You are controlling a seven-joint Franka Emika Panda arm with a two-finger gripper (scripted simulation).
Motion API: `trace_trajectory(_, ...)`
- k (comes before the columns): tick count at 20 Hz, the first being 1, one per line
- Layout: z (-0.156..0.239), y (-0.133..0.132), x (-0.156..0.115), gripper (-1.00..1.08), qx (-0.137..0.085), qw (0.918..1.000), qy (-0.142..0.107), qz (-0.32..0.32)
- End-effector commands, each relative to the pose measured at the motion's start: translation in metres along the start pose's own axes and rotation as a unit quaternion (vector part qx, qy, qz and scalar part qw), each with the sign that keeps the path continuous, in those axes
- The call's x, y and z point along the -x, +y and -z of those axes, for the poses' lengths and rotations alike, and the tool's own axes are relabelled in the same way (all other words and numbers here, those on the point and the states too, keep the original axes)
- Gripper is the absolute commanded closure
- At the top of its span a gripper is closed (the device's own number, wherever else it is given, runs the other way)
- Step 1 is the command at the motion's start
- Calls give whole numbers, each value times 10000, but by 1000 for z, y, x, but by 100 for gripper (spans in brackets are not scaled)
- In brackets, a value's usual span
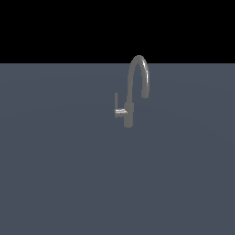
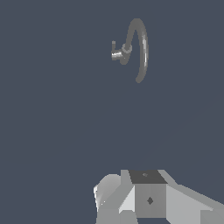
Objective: Turn on the faucet by rotating a designated handle.
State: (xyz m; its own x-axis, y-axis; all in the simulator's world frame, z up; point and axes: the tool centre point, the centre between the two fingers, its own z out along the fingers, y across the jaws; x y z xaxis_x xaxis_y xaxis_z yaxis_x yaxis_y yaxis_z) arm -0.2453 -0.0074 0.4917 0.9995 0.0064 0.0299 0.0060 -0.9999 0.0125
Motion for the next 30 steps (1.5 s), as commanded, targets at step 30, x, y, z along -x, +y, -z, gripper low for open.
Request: trace_trajectory(30,45,-14,-8,108,5,9934,818,-808)
